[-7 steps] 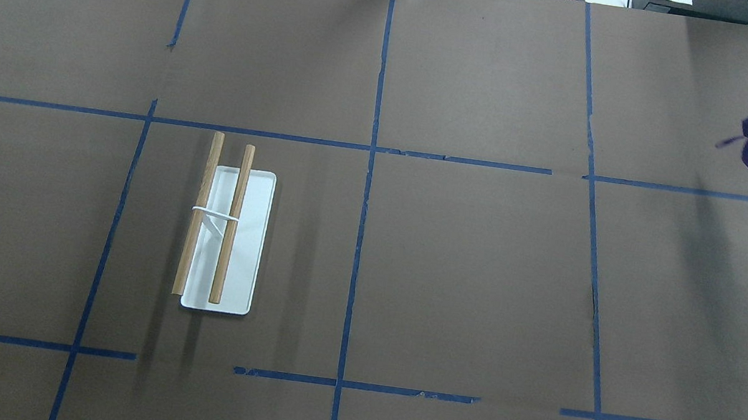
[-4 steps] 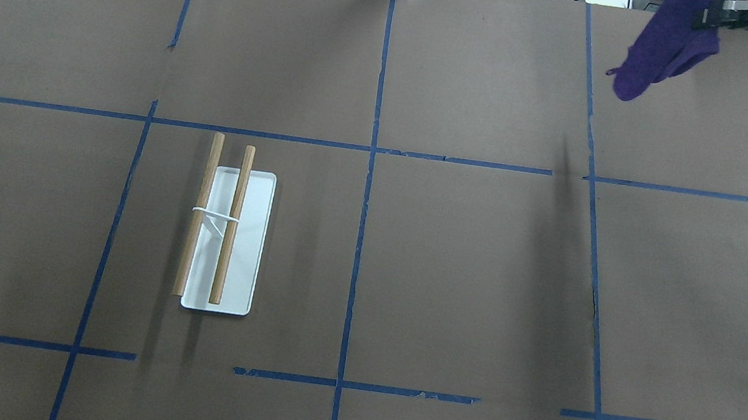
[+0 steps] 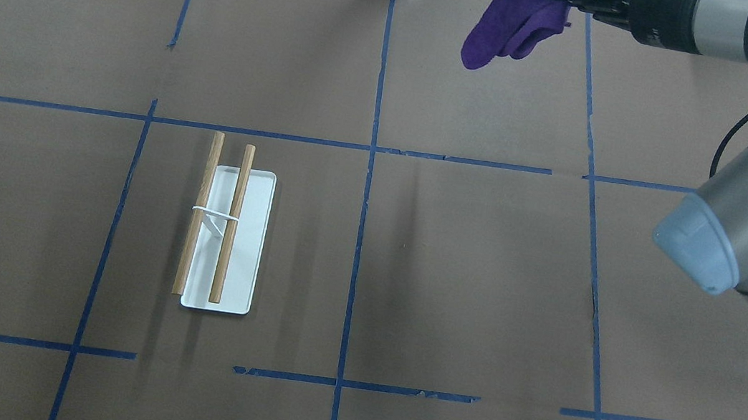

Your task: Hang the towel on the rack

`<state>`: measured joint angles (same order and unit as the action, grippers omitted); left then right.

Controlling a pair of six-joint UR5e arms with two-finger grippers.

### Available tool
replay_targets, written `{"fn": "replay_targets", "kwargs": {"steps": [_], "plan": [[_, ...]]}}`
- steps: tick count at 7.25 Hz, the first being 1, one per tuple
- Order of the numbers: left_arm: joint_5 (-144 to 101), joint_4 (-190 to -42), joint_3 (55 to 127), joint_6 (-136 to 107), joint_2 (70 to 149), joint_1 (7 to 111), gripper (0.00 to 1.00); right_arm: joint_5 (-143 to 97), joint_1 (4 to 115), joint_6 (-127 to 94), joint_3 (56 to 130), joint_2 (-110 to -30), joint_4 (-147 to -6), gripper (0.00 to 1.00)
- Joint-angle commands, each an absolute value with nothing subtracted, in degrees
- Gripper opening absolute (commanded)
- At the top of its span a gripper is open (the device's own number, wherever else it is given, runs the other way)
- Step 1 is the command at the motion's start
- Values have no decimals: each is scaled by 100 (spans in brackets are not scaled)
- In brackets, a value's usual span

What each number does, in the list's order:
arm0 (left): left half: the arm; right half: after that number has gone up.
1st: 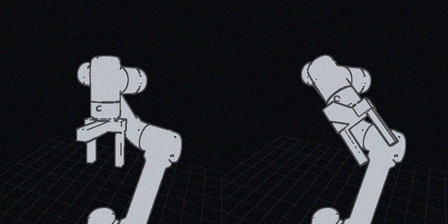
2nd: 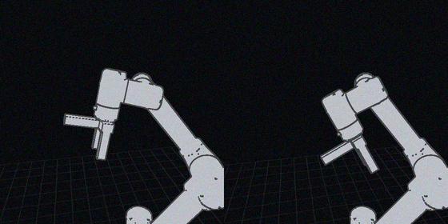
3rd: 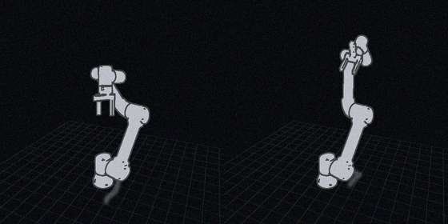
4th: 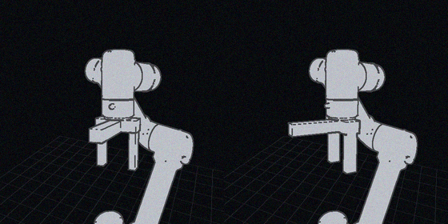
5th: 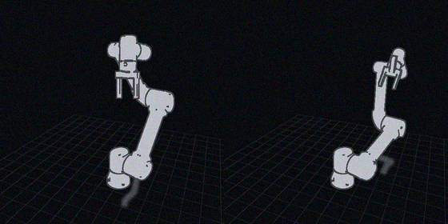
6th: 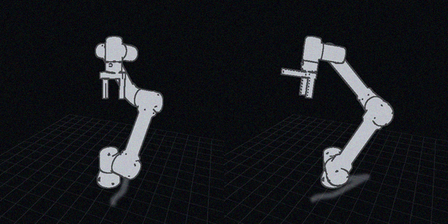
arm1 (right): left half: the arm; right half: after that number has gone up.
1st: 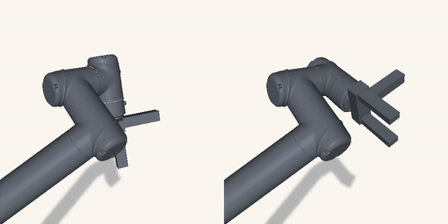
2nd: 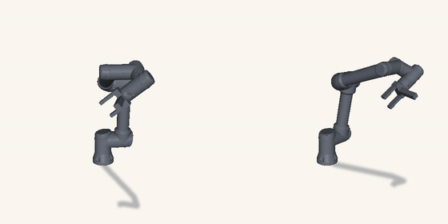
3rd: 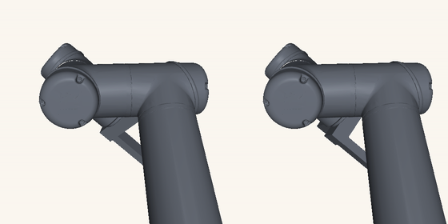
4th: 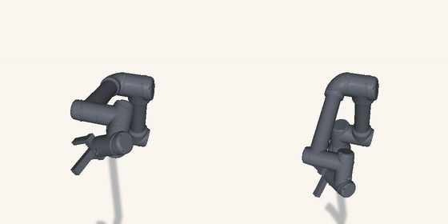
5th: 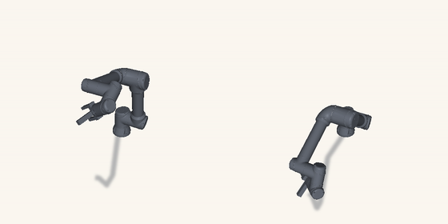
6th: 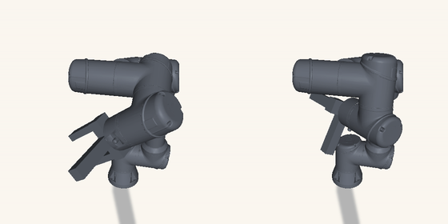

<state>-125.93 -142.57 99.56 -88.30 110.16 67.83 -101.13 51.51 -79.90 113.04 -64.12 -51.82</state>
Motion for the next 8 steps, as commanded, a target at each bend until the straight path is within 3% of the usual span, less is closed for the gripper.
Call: {"fn": "replay_targets", "kwargs": {"steps": [1, 3, 8], "plan": [[-12595, -14247, 9975, -10628, 11468, 6278, 100, -8429, 4128, -8928, 11364, -6390, -4336, 0], [-12586, -14264, 9976, -11701, 11898, 5621, 100, -7264, 3264, -8930, 11355, -6355, -3833, 0], [-11549, -14713, 9950, -13445, 12339, 4597, 100, -6979, 3138, -8877, 11400, -6284, -3806, 0]]}}
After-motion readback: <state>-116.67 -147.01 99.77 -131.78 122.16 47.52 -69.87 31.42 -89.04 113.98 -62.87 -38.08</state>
